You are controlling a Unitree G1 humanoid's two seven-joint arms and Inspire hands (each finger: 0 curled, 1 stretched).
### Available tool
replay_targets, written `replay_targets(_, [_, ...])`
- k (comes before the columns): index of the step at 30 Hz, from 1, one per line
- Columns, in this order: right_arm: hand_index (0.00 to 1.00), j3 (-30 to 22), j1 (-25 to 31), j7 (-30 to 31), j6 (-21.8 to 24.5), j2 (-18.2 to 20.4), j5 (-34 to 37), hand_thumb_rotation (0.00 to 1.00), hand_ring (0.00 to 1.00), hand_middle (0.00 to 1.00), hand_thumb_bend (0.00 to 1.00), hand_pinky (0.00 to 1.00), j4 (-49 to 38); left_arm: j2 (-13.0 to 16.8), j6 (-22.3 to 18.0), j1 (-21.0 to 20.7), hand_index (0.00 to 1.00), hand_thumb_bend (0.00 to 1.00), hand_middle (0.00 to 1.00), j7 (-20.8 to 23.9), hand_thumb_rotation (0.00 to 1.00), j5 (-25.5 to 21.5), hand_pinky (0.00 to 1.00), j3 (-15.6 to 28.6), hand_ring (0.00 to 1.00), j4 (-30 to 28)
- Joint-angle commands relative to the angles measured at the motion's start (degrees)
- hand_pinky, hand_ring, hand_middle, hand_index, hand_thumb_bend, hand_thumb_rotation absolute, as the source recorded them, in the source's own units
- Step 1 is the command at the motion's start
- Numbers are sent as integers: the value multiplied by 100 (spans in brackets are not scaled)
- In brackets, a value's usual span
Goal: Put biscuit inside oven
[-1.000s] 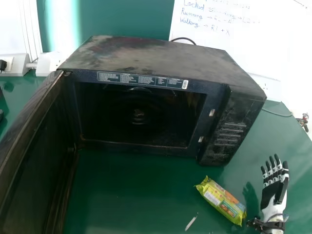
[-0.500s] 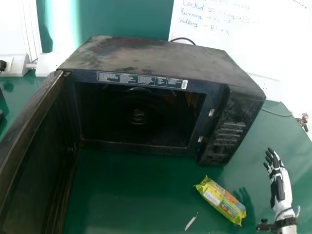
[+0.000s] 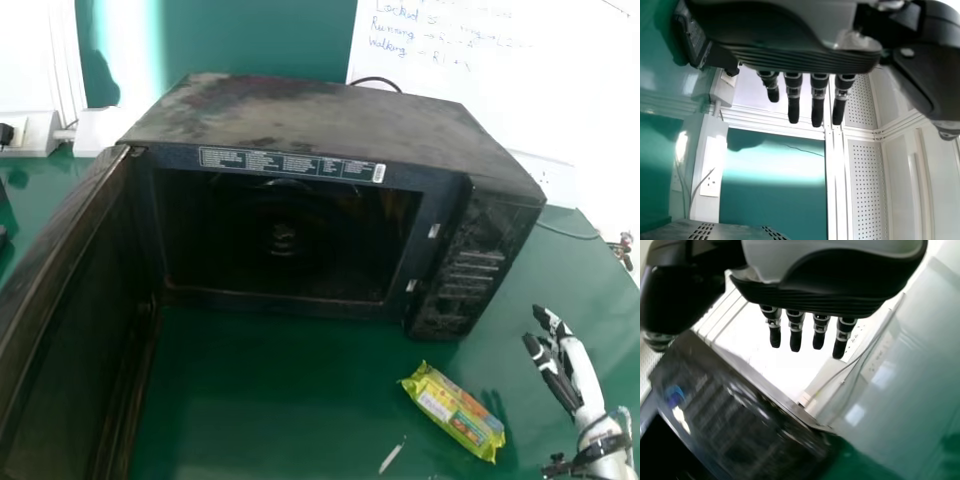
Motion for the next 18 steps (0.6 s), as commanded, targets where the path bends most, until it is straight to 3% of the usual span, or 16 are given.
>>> replay_targets(1, [99,67,171,-51,4,-149,-184,56,98,100,100,91,-271,84,22,14,90,100,90,-19,100,-21,98,135,90,34])
replay_targets(5, [99,73,327,-133,281,-193,-461,55,96,100,100,89,-665,87,-1,13,90,100,90,-46,100,2,98,128,90,39])
replay_targets(9, [99,112,465,-161,328,-342,-823,57,97,100,100,99,-875,102,-18,-5,91,100,91,-72,100,25,98,132,90,78])
replay_targets(14, [98,136,735,-173,512,-467,-1313,53,98,100,99,100,-1344,107,4,-10,91,100,91,-82,100,3,99,131,90,77])
replay_targets(18, [95,161,896,-490,178,-454,-1749,53,95,98,98,96,-1528,69,23,-2,91,100,91,-13,100,50,100,110,91,0])
